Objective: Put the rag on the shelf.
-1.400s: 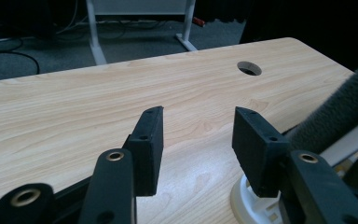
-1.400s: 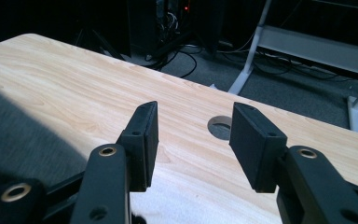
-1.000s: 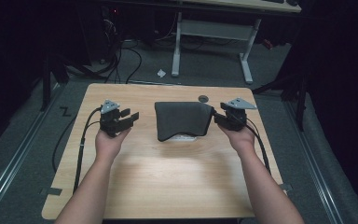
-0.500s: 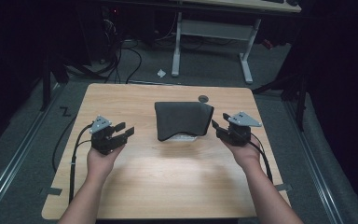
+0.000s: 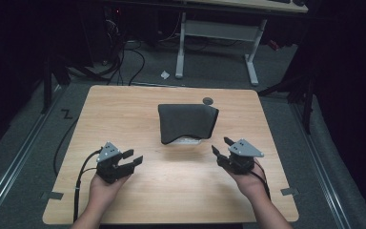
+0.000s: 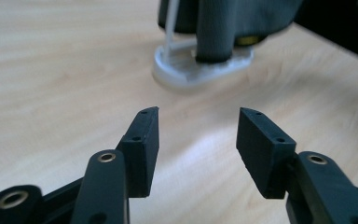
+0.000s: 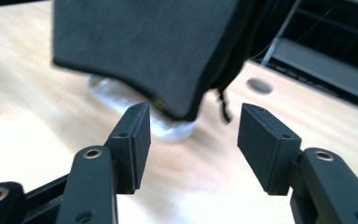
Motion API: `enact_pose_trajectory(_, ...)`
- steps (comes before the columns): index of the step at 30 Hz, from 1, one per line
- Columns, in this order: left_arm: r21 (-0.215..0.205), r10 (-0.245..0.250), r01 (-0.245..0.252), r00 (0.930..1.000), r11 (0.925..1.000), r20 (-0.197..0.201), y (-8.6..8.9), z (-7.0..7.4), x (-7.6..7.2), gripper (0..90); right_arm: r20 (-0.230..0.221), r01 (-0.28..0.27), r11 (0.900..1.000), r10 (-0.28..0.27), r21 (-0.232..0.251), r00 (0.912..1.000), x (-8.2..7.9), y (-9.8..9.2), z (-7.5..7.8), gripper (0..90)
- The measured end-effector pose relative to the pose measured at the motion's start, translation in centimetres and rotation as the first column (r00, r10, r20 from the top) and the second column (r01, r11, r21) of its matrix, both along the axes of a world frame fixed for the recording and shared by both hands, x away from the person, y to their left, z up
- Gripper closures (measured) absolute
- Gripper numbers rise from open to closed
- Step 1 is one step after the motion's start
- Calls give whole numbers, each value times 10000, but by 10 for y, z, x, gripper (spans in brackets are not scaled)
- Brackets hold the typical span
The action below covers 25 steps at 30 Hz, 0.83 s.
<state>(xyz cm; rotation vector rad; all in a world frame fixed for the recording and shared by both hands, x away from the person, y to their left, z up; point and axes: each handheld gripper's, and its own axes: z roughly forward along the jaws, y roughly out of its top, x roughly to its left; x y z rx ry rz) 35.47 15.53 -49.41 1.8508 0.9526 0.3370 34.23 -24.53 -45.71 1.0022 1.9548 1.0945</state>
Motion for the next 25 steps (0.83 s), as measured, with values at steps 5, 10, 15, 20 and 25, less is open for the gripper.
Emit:
enact_pose_trajectory(5,189,-234,246,9976,9995,-654,-6,-18,-17,474,-830,-355,9994,350,-46,9959,-17,14,-26,445)
enact_pose_trajectory(10,220,-481,501,9953,9985,-840,-16,-33,-37,448,-1396,-610,9972,544,-431,9887,-30,27,-53,437)
enact_pose_trajectory(15,993,-856,905,9949,9909,-529,-28,-32,-41,431,-1720,-865,9935,728,-740,9824,-34,32,-69,447)
enact_pose_trajectory(20,1096,-757,831,9947,9905,-693,-25,-35,-37,423,-1793,-877,9939,745,-667,9810,-30,30,-70,447)
enact_pose_trajectory(25,942,-606,675,9954,9933,-743,-21,-34,-37,423,-1933,-880,9939,738,-662,9784,-30,26,-72,447)
